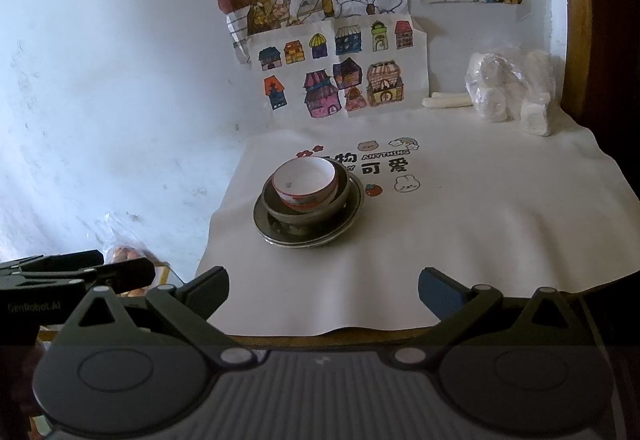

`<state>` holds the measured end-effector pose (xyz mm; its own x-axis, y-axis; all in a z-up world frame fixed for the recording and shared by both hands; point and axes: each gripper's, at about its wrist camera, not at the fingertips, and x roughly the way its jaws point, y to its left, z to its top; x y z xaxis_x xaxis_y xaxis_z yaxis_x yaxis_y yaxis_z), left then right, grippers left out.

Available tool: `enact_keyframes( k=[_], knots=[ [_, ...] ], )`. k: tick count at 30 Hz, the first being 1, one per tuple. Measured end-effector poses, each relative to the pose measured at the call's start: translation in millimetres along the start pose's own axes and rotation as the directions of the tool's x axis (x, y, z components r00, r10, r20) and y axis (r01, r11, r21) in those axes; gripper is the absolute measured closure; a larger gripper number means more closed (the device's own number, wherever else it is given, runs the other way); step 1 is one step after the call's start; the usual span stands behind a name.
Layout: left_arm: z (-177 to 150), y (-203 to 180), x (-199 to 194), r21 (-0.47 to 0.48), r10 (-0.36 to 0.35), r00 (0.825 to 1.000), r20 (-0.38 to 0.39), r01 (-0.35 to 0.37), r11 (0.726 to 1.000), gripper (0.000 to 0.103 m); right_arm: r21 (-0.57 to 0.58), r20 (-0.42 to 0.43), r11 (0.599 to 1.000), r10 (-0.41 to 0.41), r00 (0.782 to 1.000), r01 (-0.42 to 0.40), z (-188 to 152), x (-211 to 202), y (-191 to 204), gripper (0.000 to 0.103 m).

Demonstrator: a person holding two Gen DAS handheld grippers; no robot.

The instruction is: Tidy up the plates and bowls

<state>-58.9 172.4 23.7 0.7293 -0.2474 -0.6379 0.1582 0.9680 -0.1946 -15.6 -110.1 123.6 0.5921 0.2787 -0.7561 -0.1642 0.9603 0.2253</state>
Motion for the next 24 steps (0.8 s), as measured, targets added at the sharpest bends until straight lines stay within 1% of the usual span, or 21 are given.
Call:
enact_keyframes(
  k=[11, 24],
  knots=[
    [2, 5, 7, -0.009, 0.008, 1.000, -0.011, -0.008, 1.000, 0.004, -0.013, -0.027, 1.000, 0.007, 1.000, -0.008, 8, 16, 6, 0.000],
    [7, 7, 19, -0.015, 0.000, 0.999, -0.033, -0.001, 1.000, 0.004, -0.010, -0.053, 1.000, 0.005, 0.999, -0.005, 15, 32, 4, 0.000]
  ],
)
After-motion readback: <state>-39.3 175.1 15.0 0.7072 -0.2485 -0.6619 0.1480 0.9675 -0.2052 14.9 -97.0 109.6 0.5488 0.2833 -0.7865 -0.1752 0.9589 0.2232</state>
